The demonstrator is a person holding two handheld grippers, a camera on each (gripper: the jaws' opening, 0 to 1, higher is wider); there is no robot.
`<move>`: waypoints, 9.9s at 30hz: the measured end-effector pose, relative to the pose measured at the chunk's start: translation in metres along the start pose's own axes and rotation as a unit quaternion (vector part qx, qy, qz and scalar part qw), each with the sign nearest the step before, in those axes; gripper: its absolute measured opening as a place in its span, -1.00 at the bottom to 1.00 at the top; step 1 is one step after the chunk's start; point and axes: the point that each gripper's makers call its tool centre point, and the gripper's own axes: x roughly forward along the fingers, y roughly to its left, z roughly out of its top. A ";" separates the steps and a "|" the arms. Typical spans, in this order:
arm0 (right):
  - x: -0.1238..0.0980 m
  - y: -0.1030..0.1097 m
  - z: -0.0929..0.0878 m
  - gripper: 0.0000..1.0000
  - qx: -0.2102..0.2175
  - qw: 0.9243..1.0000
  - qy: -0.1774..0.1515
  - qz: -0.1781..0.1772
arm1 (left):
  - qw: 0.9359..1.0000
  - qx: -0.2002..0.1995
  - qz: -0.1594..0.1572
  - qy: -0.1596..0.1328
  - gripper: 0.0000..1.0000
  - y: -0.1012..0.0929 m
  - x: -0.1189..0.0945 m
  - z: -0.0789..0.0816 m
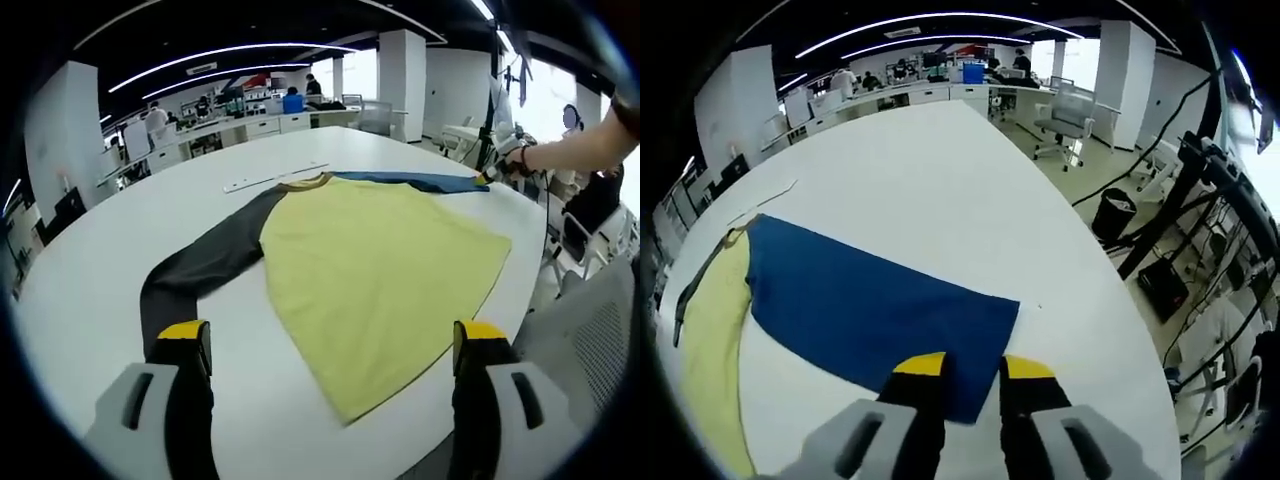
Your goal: Fold the garment on the visible template until the final outline fits inside the template.
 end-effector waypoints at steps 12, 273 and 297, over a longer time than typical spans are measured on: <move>0.002 -0.003 0.003 -1.00 0.021 1.000 0.005 0.008 | 1.000 0.003 0.002 0.004 0.96 -0.001 -0.001 -0.002; -0.040 0.511 0.071 -1.00 -0.284 0.908 0.001 0.308 | 1.000 -0.017 -0.006 0.010 0.97 0.012 -0.019 -0.021; -0.014 0.535 0.034 -1.00 -0.279 0.903 0.029 0.326 | 0.999 -0.026 0.002 0.019 0.97 0.019 -0.021 -0.029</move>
